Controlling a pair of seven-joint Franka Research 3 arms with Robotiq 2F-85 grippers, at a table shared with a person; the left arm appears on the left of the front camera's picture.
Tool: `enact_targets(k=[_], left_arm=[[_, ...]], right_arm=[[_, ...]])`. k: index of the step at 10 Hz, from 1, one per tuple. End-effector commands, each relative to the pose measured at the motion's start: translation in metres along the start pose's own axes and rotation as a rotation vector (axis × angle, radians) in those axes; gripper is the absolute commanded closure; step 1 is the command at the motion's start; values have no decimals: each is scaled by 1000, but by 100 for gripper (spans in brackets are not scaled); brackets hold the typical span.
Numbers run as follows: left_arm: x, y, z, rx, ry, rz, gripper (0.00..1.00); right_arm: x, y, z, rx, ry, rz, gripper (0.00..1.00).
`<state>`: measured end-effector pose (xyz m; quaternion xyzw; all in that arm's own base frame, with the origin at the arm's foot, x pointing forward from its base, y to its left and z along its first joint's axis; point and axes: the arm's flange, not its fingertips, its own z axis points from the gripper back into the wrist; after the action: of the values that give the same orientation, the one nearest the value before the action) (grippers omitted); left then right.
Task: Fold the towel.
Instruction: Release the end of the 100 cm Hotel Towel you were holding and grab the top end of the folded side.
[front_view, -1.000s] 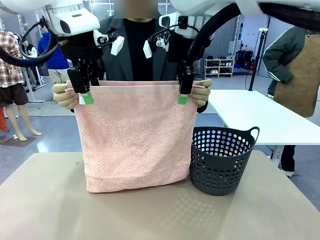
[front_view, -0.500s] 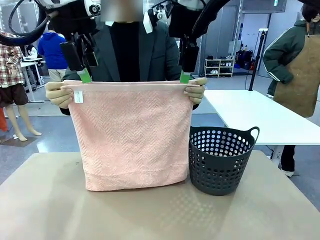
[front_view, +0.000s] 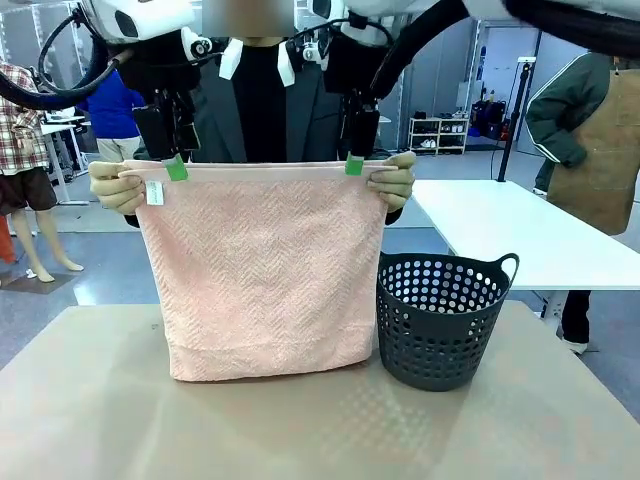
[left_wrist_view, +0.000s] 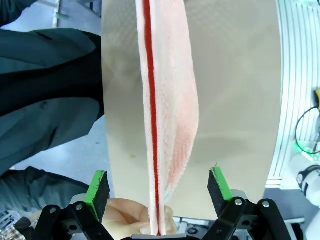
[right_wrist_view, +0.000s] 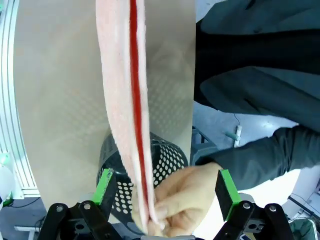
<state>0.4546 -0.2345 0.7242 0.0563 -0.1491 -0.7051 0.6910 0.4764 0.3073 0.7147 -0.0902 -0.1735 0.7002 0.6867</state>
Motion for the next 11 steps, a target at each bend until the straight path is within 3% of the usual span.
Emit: enact_targets(k=[1, 6, 7, 8, 9, 10, 11], left_arm=[[-7, 6, -4, 3, 21, 0, 0], [-16, 14, -38, -56, 24, 29, 0], [-18, 15, -42, -52, 32, 38, 18], [-18, 15, -44, -50, 32, 27, 60], [-19, 14, -44, -63, 18, 20, 78], [-19, 14, -44, -57, 23, 22, 100], [-20, 14, -43, -58, 21, 21, 100]], right_arm=[[8, -3, -11, 11, 8, 8, 0], [10, -4, -50, 60, -8, -33, 0], [12, -3, -52, 61, -9, -34, 0], [13, -3, -54, 47, 15, -30, 54], [13, -2, -54, 51, 17, -27, 59], [14, 0, -53, 57, 18, -27, 100], [13, 0, -53, 59, 20, -28, 100]])
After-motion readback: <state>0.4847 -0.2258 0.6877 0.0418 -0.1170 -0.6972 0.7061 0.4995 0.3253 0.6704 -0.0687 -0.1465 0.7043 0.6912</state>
